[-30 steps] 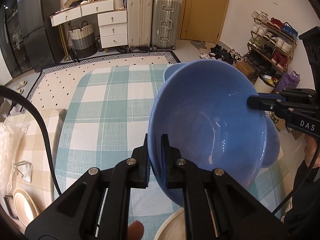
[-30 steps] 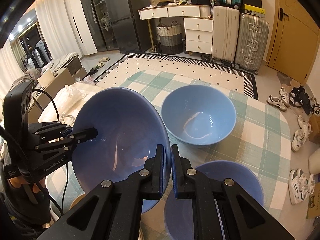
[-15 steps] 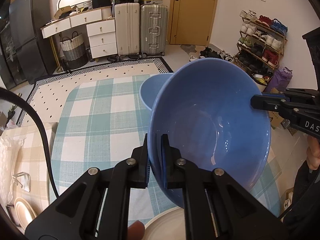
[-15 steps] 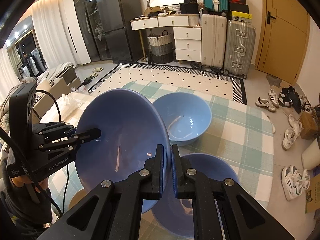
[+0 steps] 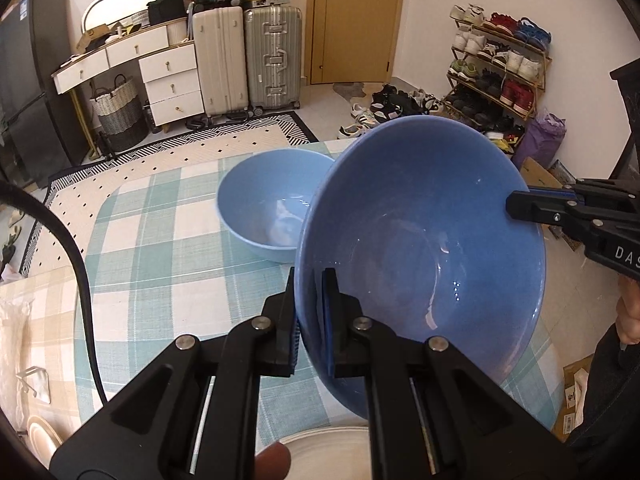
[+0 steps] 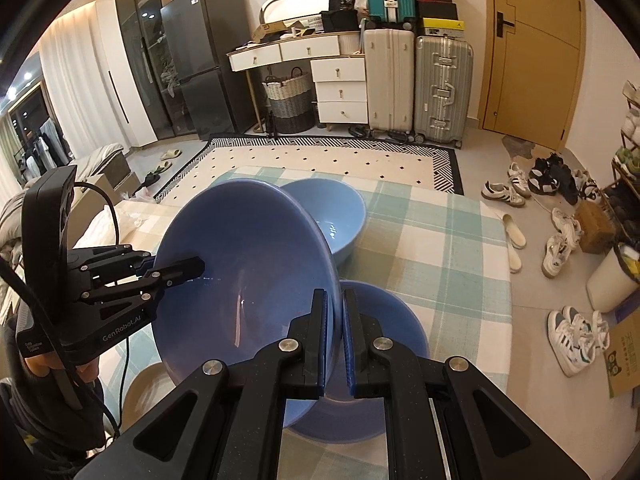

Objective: Organize plates and bowls
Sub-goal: 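Lift the blue bowl tilted and carry it toward another blue bowl, then lower the blue bowl onto the cloth and open both grippers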

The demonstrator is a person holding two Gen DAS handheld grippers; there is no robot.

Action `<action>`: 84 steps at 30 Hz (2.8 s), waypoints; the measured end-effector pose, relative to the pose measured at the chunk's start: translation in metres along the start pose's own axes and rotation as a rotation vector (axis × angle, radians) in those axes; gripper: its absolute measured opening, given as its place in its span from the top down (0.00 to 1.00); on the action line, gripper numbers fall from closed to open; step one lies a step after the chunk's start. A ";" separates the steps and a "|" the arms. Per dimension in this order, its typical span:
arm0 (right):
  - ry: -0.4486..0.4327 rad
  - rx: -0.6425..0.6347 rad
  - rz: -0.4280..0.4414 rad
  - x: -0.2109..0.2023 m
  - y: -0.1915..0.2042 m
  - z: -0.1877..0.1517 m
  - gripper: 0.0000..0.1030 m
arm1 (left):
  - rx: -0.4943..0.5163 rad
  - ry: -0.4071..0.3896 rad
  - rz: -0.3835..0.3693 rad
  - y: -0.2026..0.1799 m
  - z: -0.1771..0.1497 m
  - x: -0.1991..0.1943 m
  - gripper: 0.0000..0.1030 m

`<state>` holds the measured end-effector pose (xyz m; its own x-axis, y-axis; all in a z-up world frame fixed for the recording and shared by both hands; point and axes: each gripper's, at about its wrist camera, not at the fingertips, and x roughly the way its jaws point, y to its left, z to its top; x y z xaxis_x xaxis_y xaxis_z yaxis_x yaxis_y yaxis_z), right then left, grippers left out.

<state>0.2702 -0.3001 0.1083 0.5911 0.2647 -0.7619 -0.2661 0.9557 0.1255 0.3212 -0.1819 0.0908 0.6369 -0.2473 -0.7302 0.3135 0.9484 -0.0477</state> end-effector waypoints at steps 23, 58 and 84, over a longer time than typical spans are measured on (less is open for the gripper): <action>0.078 0.108 -0.045 0.030 -0.050 -0.029 0.93 | 0.053 0.096 -0.034 -0.037 0.007 0.087 0.94; 0.143 0.114 -0.094 0.079 -0.071 -0.048 0.80 | 0.062 0.169 -0.052 -0.030 0.003 0.157 0.94; 0.101 0.099 -0.028 0.068 -0.054 -0.027 0.52 | -0.009 0.079 -0.064 -0.005 0.006 0.125 0.31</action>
<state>0.3043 -0.3376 0.0326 0.5163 0.2287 -0.8253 -0.1716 0.9718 0.1619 0.4036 -0.2189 0.0039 0.5582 -0.2911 -0.7770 0.3448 0.9331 -0.1019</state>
